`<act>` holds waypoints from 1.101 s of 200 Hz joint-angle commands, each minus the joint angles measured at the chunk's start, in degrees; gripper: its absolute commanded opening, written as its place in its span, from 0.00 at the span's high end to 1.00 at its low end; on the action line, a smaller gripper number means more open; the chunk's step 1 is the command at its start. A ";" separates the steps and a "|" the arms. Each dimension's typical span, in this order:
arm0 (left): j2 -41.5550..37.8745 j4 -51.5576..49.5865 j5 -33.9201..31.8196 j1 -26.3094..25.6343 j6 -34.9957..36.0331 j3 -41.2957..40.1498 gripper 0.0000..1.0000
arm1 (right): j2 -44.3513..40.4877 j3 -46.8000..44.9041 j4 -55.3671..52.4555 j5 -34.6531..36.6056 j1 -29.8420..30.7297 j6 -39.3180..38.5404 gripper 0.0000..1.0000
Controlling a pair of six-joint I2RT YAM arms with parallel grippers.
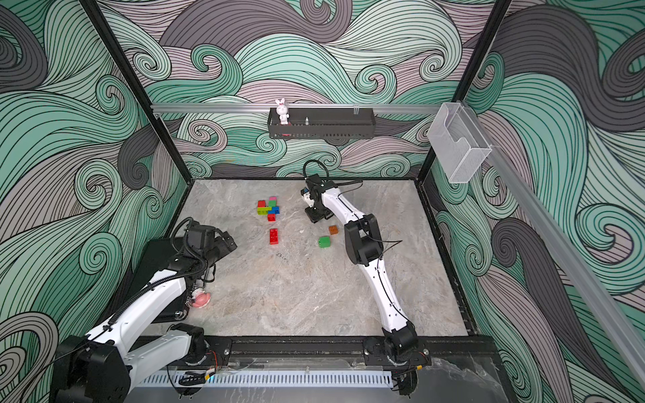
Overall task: Assemble the number 4 with lego
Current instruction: Pick up the lego brick from the center of the board.
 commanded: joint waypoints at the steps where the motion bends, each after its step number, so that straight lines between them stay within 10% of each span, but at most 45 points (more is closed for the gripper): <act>1: 0.83 0.28 2.27 0.29 -0.13 0.31 0.01 | 0.65 0.86 -0.60 -1.67 -0.07 -0.34 0.64; 43: 5.80 0.21 21.37 0.29 7.51 5.73 0.02 | -11.59 -13.44 8.89 -4.12 0.61 -1.24 0.72; 99: 15.25 -0.35 46.91 -6.34 10.61 14.57 0.07 | -46.50 -60.92 40.21 -10.64 3.81 0.61 0.73; 152: 20.93 -4.33 56.35 -14.83 12.64 25.29 0.13 | -67.66 -85.46 53.09 -8.18 10.72 3.01 0.73; 220: 28.01 -9.42 54.99 -20.06 14.57 31.58 0.25 | -76.45 -92.52 59.07 -11.31 13.95 2.72 0.73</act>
